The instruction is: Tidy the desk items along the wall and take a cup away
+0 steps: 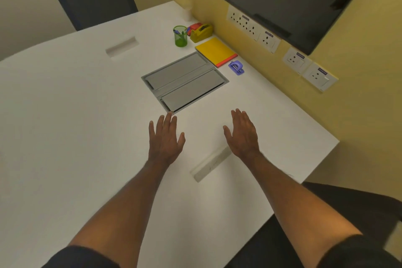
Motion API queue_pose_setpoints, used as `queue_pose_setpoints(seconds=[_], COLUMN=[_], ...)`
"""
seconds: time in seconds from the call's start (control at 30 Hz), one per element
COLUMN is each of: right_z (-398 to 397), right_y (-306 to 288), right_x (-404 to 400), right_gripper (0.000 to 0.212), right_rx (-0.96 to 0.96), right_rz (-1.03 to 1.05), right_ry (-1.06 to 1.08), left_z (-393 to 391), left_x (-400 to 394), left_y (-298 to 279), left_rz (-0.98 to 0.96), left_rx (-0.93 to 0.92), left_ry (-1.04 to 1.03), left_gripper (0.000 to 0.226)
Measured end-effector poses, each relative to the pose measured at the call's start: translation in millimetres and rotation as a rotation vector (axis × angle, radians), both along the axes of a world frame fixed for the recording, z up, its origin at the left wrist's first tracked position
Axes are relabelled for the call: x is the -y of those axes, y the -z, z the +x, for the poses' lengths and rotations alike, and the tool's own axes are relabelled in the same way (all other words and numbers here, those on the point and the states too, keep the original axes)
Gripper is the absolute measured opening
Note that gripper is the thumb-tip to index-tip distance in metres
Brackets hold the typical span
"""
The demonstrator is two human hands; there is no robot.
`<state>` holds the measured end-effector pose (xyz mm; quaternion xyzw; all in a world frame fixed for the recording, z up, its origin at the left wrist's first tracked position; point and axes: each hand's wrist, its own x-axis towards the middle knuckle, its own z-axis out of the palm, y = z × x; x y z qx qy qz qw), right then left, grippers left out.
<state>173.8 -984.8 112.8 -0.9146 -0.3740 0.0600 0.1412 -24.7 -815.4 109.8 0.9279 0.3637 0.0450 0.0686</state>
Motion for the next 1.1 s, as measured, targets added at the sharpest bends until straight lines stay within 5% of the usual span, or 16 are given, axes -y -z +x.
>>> queue_pose_setpoints(seconds=[0.67, 1.1], right_z=[-220.0, -407.6], right_y=[-29.1, -16.0], right_x=[150.3, 197.2], right_gripper=[0.069, 0.069], right_rx=[-0.028, -0.011], right_rz=[-0.079, -0.241], right_ry=[-0.203, -0.508], left_z=[-181.4, -405.2], left_x=[185.0, 294.2], left_y=[-46.3, -32.0], left_rz=[-0.045, -0.191], left_rx=[-0.027, -0.070], left_ry=[-0.182, -0.498], left_gripper=[0.064, 0.067])
